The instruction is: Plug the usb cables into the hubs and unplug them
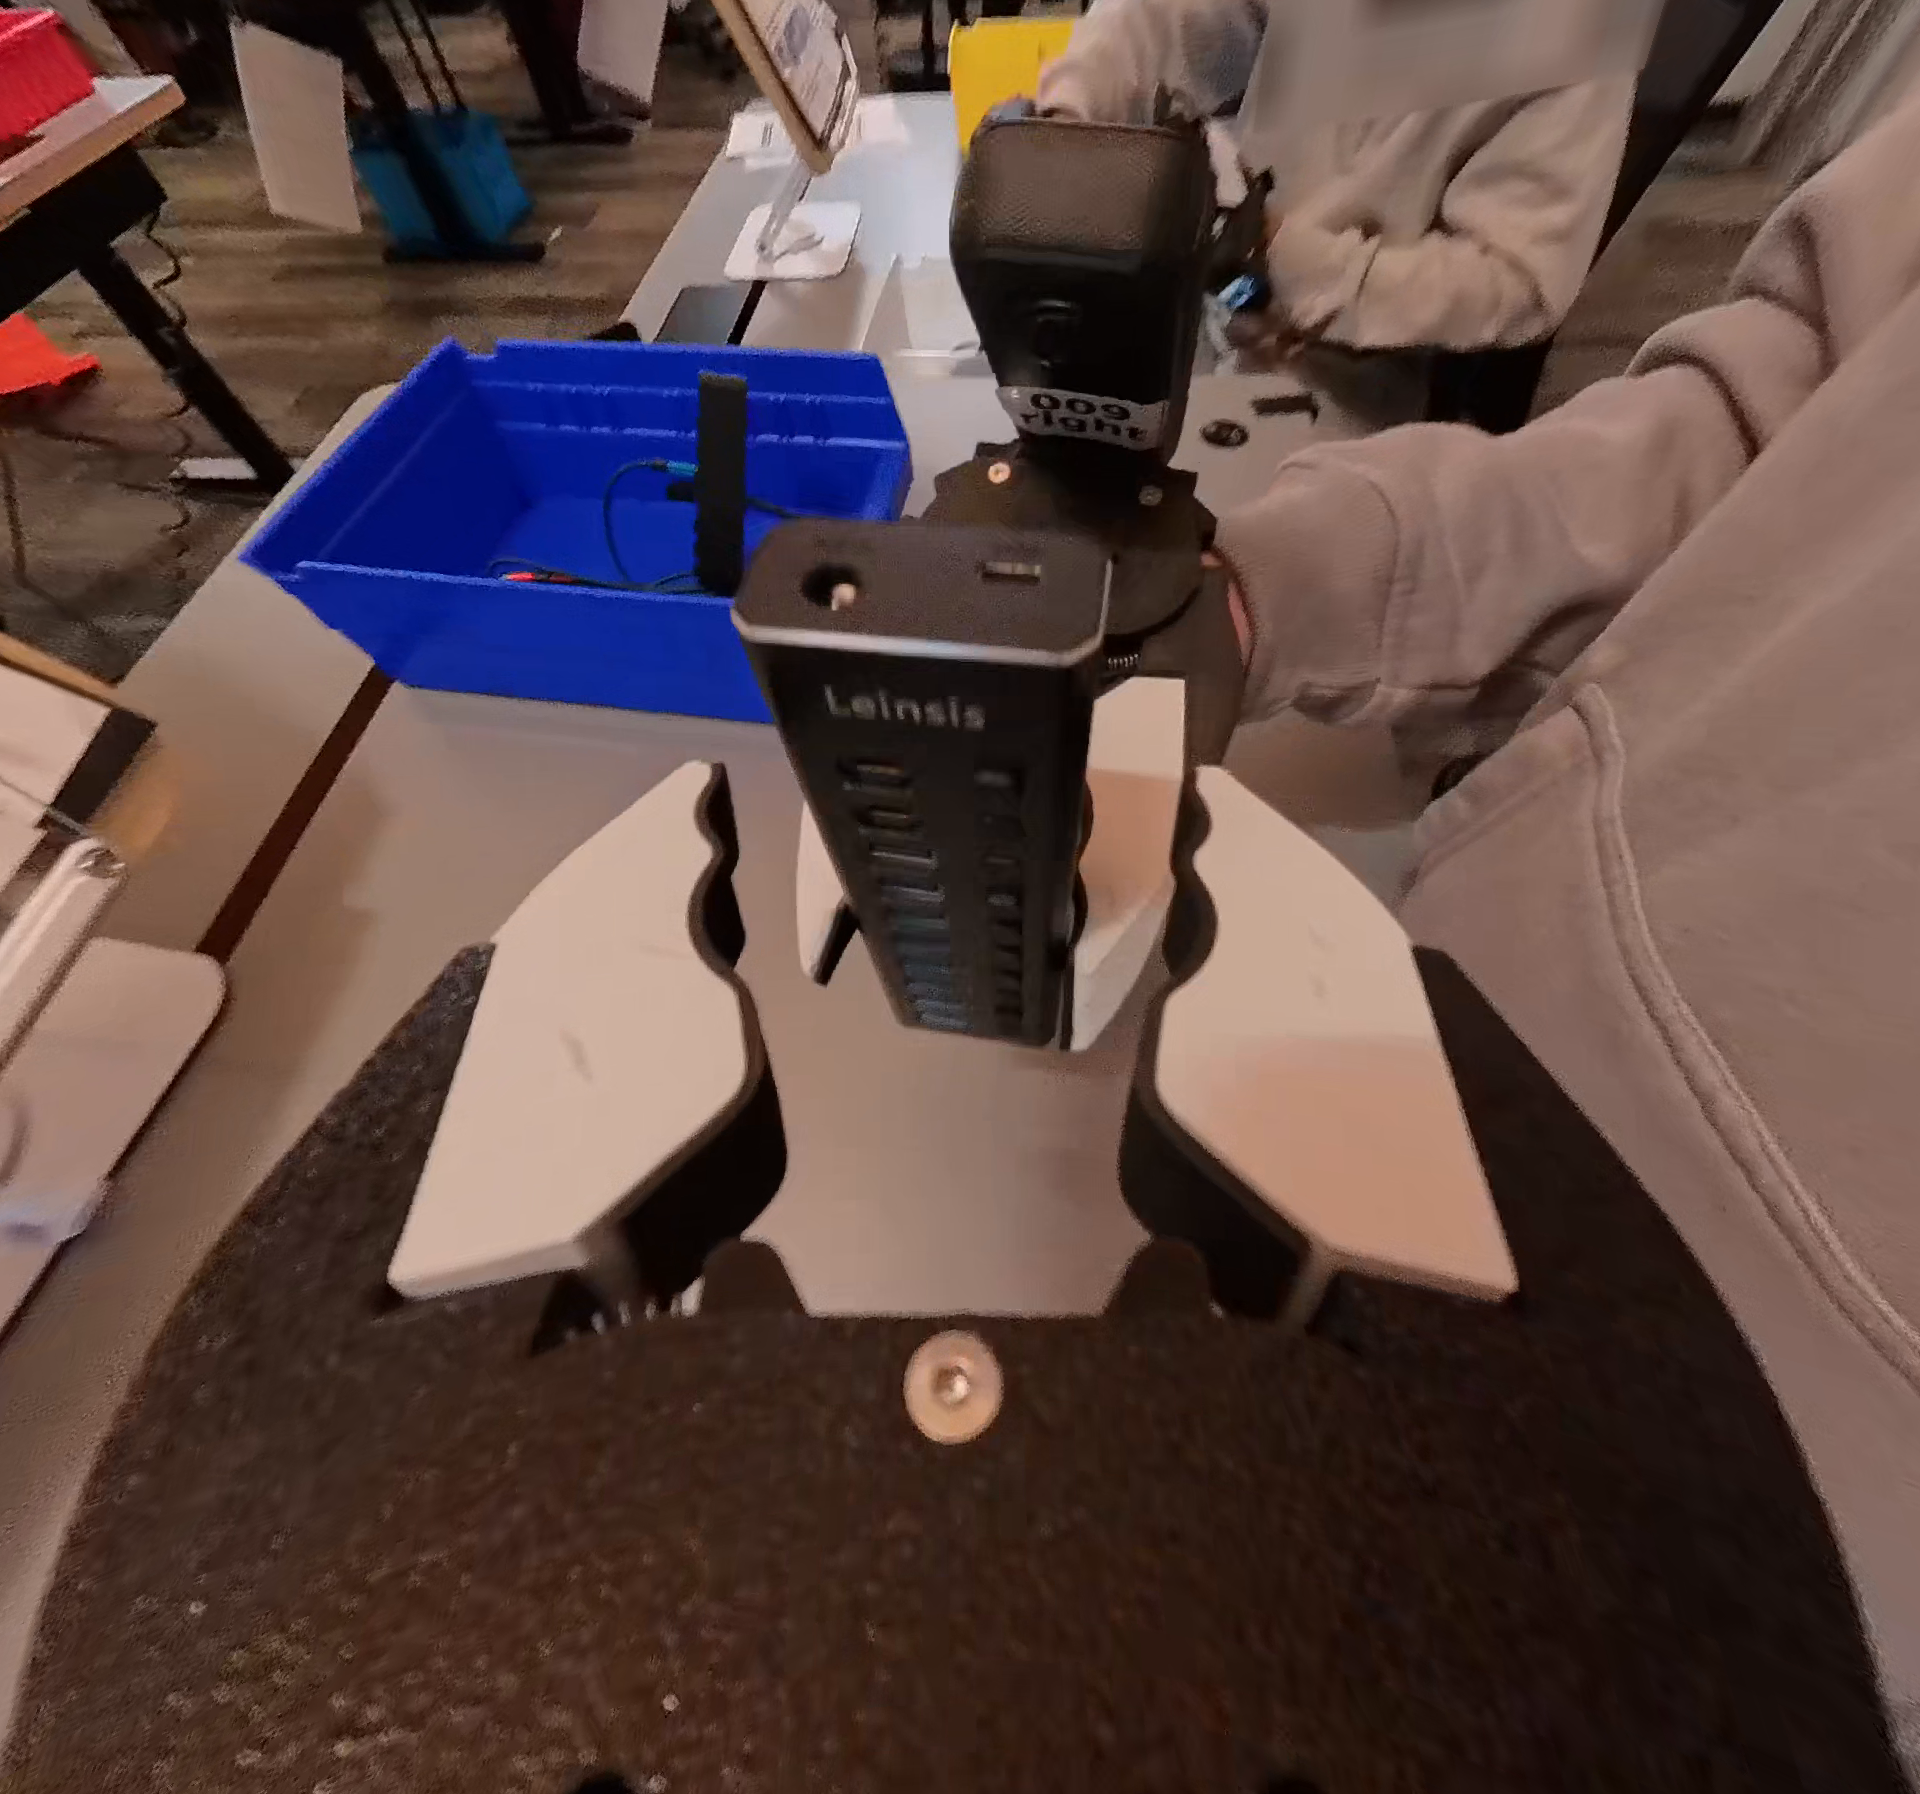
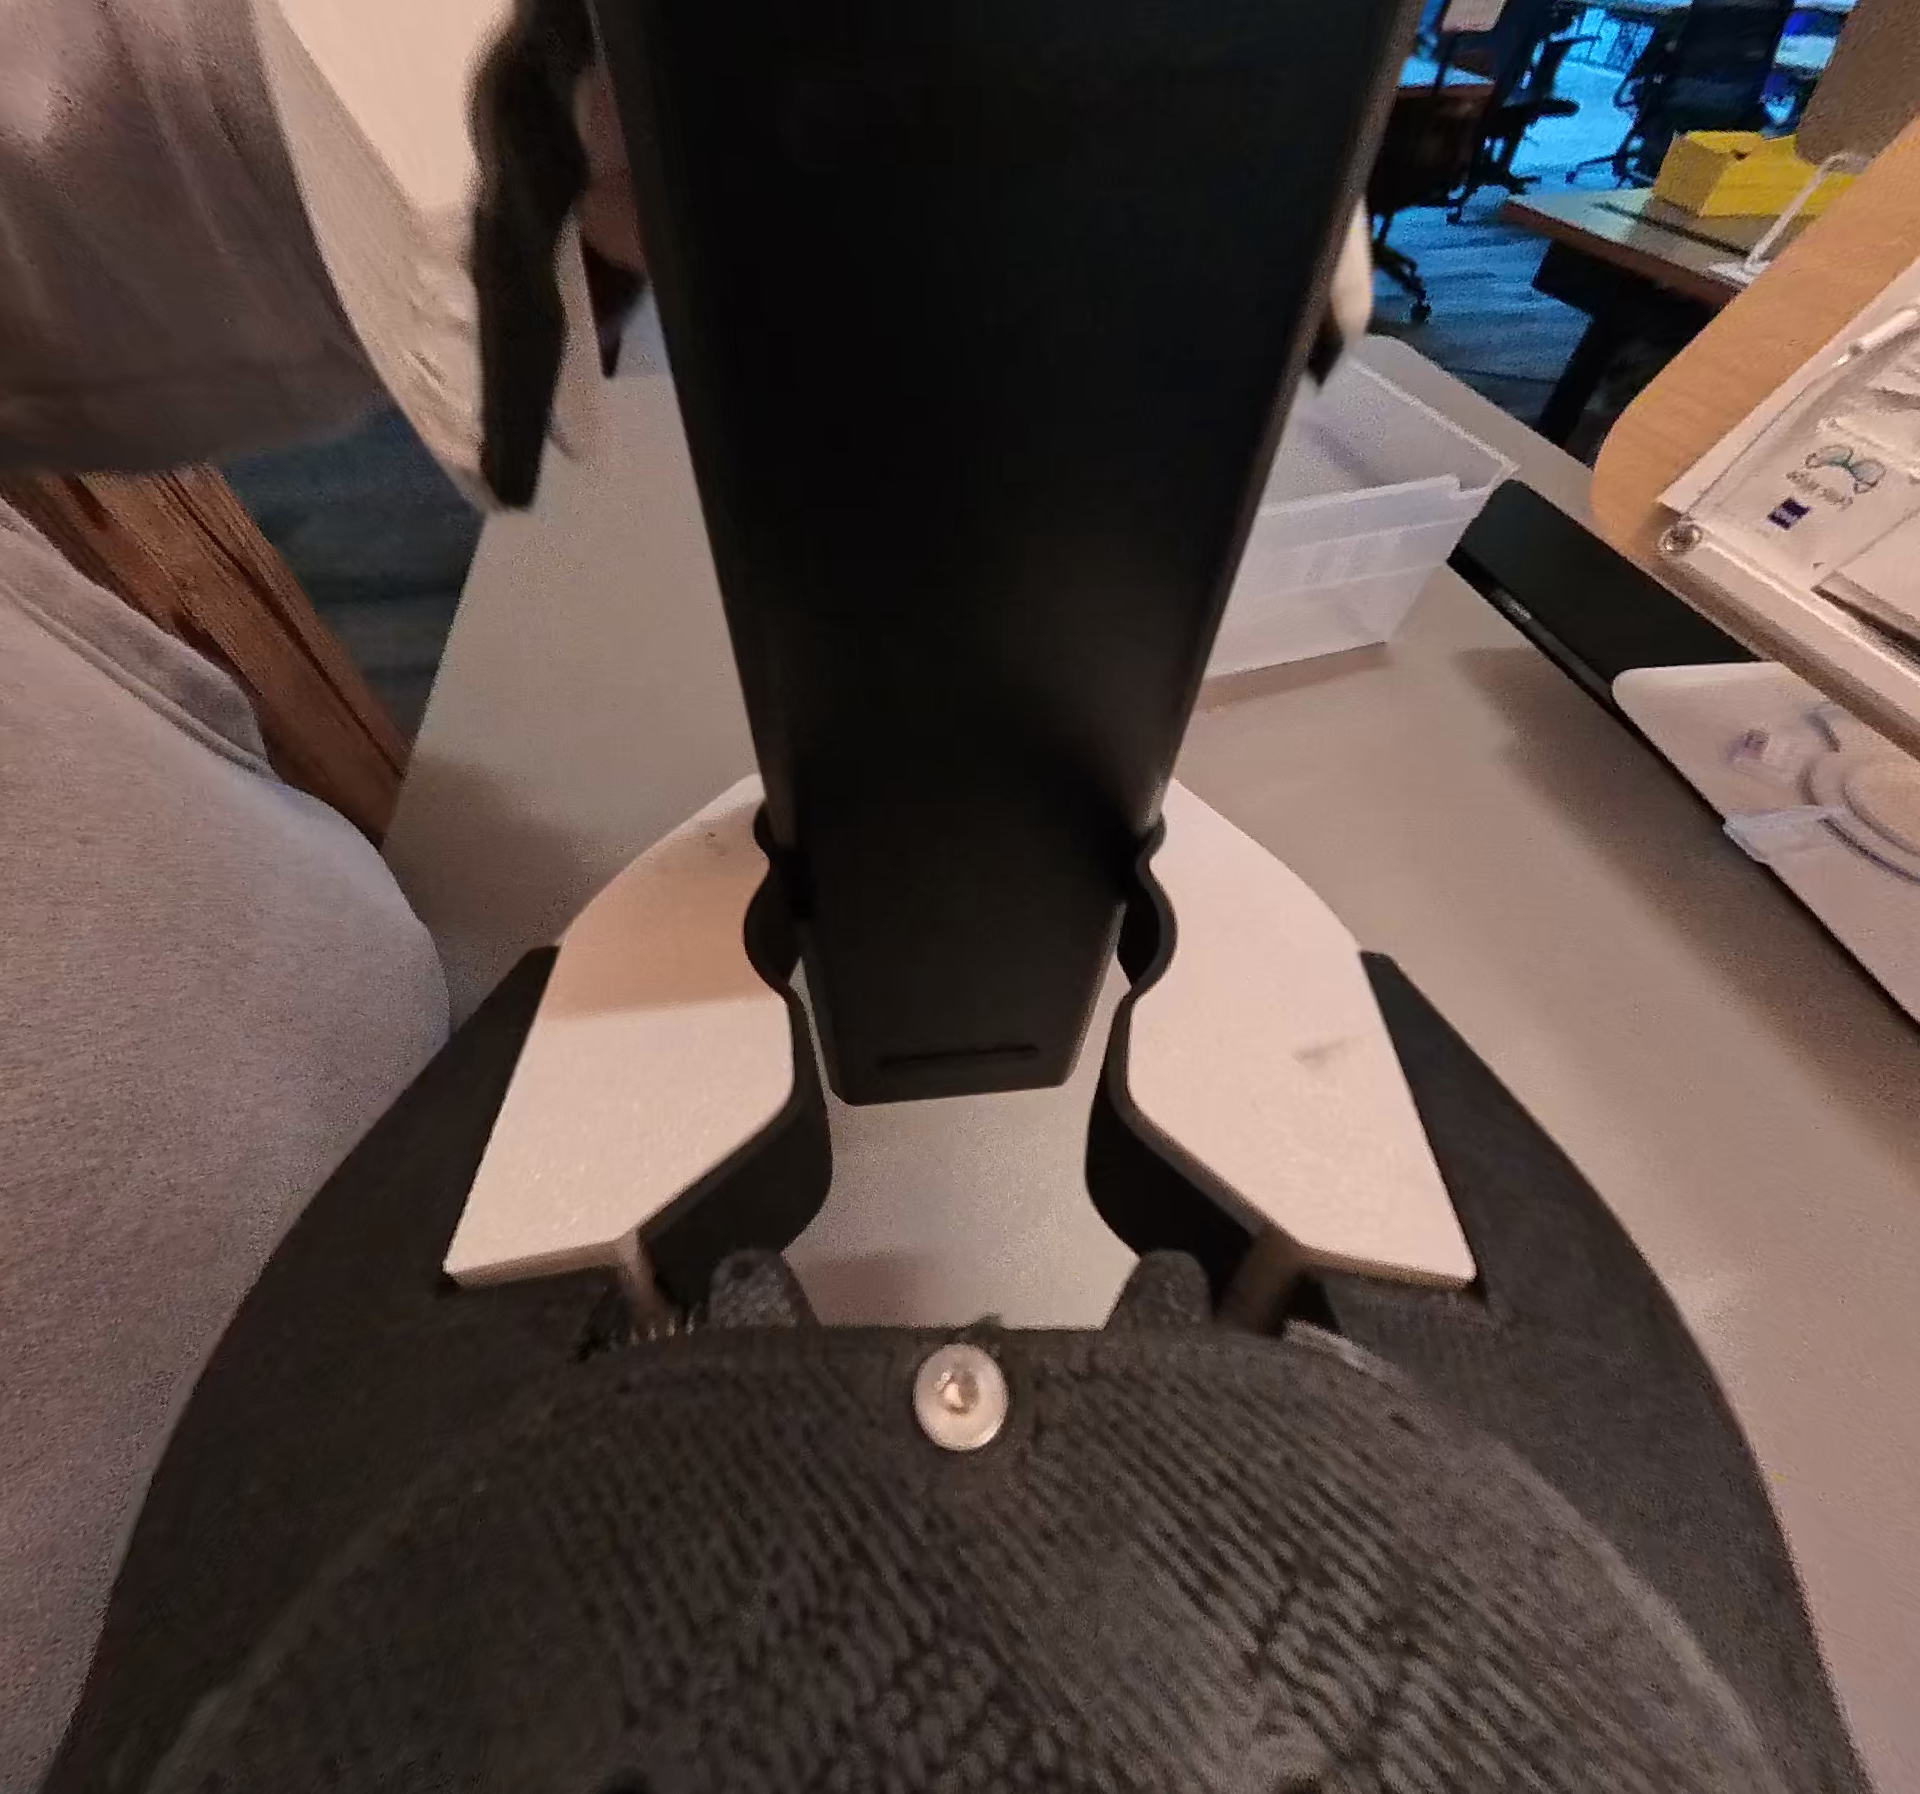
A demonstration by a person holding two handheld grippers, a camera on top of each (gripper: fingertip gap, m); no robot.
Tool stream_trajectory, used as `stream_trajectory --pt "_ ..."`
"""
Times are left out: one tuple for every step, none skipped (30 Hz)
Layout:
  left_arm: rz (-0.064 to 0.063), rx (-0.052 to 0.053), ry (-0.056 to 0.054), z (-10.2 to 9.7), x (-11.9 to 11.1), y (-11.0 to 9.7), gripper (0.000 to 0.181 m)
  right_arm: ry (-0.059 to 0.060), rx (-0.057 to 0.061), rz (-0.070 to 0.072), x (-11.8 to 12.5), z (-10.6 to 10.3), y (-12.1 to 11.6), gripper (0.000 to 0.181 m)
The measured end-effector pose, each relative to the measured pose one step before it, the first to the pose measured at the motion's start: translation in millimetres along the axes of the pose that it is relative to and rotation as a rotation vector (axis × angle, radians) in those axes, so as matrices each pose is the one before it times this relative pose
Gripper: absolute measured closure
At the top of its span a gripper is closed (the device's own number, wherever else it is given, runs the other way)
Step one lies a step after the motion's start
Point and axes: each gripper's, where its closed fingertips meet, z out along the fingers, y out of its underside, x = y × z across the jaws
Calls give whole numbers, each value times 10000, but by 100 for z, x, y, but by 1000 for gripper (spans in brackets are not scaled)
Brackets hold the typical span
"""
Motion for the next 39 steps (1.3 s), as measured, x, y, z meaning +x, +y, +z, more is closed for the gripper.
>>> stream_trajectory --pt "102 -356 -100 -116 -37 13 101 -81 -224 8 -72 26 327 120" --pt "93 -337 -107 -28 -111 75 100 16 -135 -74 -7 81 210 120" --pt "93 -238 -22 40 -40 44 99 151 -74 -157 95 122 103 120" --pt "115 -189 147 60 181 62 104 -120 -85 -64 -230 134 91 120" --pt "101 -188 83 81 97 89 113 -203 -79 -5 -340 150 35 120" --pt "79 -220 25 80 8 161 121 94 -28 -104 6 150 -3 120" --pt "14 -225 71 36 12 235 122 5 -92 -54 -70 78 124 120" --pt "-76 -179 67 33 -71 262 122 -77 -85 100 -72 11 194 120" --pt "-16 27 60 86 -59 156 122 148 -59 20 193 -4 170 120" --pt "-12 198 76 143 26 57 122 105 -52 -42 110 -1 157 120" --pt "-152 141 61 143 19 119 123 -29 -31 64 -24 1 174 120" --pt "-102 62 15 120 21 127 122 -114 -74 172 -95 7 239 120" --pt "46 87 -3 82 107 -15 122 30 12 43 -2 -28 86 120" --pt "98 36 -9 50 140 -77 122 43 67 -28 -64 -64 -23 120" --pt "101 -54 -43 47 86 -52 122 7 49 64 -54 -36 -68 120" --pt "180 -125 -78 93 22 26 123 1 105 122 13 -46 -238 119" --pt "210 -139 -97 145 -19 63 123 114 325 110 160 -82 -585 119" --pt "135 -128 -71 195 -23 97 123 39 370 143 89 -94 -702 118" --pt "30 -78 -55 211 -37 46 123 -80 224 205 -19 -41 -509 116" --pt "11 7 -29 158 -10 -54 123 -91 77 156 -11 17 -255 115" --pt "44 24 26 93 69 -74 123 -30 -14 -84 -8 39 27 115" --pt "65 13 68 84 137 -76 123 -47 68 -136 -76 44 21 115" --pt "3 35 67 64 143 -123 123 -96 119 -2 -175 62 -75 114" --pt "-24 74 72 80 156 -174 123 -54 192 75 -107 68 -194 112" --pt "19 65 74 88 154 -126 123 -47 227 -24 -103 42 -256 109" --pt "23 67 32 102 70 -96 123 14 186 -161 -62 17 -222 108" --pt "-10 64 14 110 35 -44 123 47 43 -171 13 8 -69 108" --pt "-21 27 13 126 7 30 123 -37 -52 -47 -64 57 10 107" --pt "-3 23 -10 118 -5 46 123 -4 -93 75 3 94 38 107" --pt "52 17 12 76 30 37 123 66 -86 28 86 93 39 107" --pt "63 -34 60 43 101 73 123 -14 -90 -94 -47 83 117 108" --pt "14 -44 70 32 100 96 123 -78 -190 -89 -132 60 233 109" --pt "14 30 48 23 88 16 123 -46 -229 -117 -111 36 235 109" --pt "9 76 28 -20 74 -30 123 -15 -75 -89 -85 -13 53 109" --pt "-22 36 17 -10 30 -9 123 -46 -49 7 -79 -16 27 109" --pt "10 -11 11 -2 22 57 123 9 -17 3 -15 16 24 109" --pt "-57 -58 11 39 14 124 123 -13 -13 36 -31 56 92 109" --pt "-135 -53 17 55 23 153 123 -144 -31 128 -141 86 166 109" --pt "-115 -18 21 48 64 146 123 -27 42 87 -23 48 116 109"
